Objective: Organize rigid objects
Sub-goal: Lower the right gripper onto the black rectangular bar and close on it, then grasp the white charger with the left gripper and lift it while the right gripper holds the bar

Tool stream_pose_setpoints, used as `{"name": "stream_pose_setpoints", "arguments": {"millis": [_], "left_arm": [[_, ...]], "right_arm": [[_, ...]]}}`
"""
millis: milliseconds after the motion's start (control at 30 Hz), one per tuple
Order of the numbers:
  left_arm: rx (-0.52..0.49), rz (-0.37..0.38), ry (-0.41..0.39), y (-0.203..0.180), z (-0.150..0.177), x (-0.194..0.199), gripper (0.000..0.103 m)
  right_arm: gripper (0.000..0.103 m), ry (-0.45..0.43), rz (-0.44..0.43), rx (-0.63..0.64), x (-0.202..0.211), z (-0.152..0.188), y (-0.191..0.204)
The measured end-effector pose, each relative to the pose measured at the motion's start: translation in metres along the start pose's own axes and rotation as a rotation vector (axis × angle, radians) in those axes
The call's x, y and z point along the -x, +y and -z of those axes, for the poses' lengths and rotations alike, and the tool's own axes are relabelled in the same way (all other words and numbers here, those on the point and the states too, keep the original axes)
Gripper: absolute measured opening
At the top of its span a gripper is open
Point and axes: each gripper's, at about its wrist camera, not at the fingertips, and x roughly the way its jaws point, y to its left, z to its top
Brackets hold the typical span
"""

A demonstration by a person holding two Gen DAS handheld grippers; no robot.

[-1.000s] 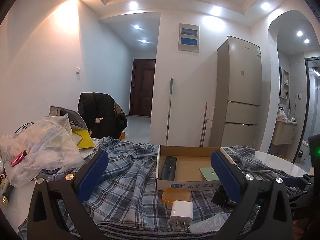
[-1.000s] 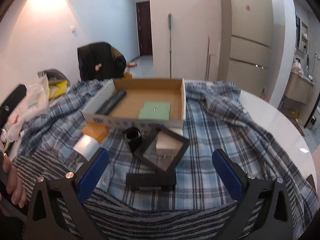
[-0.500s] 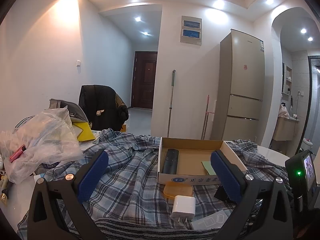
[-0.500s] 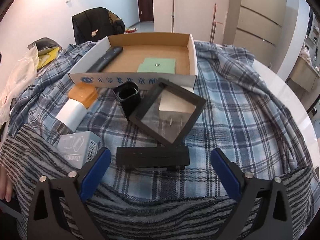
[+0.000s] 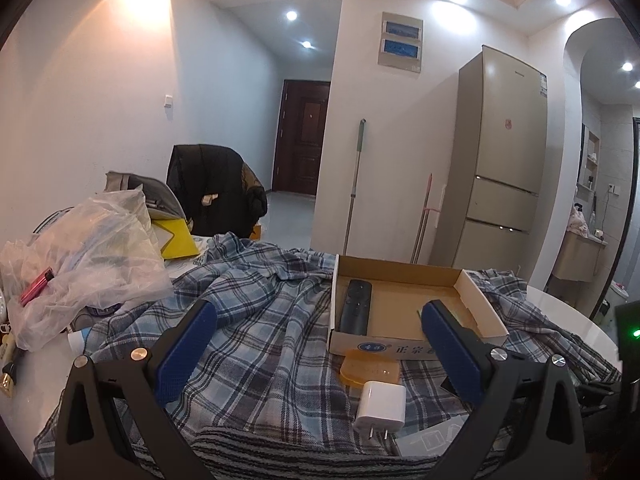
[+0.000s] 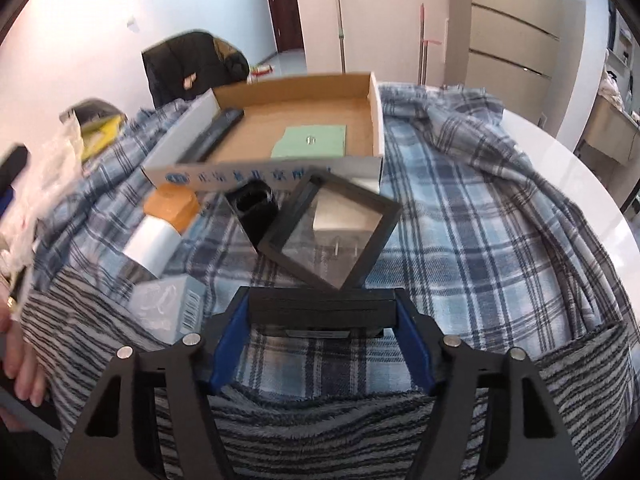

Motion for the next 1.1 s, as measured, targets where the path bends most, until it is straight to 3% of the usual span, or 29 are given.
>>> {"name": "stream_pose_setpoints", "arguments": {"millis": [200,300,400,533,600,700,800,1100], "left_arm": [[-0.019,0.067,0.229,0.000,-0.007,-0.030,0.103],[-0.063,0.094,0.318,-0.008,-0.004,-0.042,0.103],[-0.126,0.113,0.387,-0.018,0.000,-0.055,0.103],[-0.097,0.156,0.527,-0.021,0.010,-0.079,0.101],[-0.088,0.152,0.566,-0.022,0.012,-0.086,0.092],[-0.111,0.168,0.613,-0.028,0.016,-0.097,0.089],[-0.161,0.173,0.669,-0.039,0.022,-0.108,0.071],[-0.288,0.144,0.806,-0.062,0.041,-0.131,0.071]], "right_arm": [[0.067,-0.192,0.035,-0.031,0.036,-0.006,-0.008],[0.067,-0.240,0.044,-0.039,0.046,-0.010,-0.012],[0.067,-0.255,0.039,-0.052,0.050,-0.012,-0.016],[0.067,-0.279,0.041,-0.047,0.055,-0.012,-0.016],[0.067,-0.293,0.049,-0.038,0.057,-0.012,-0.014],[0.067,-0.295,0.050,-0.029,0.057,-0.011,-0.013],[0.067,-0.285,0.046,-0.031,0.056,-0.011,-0.014],[0.067,-0.276,0.032,-0.041,0.056,-0.011,-0.016]]}}
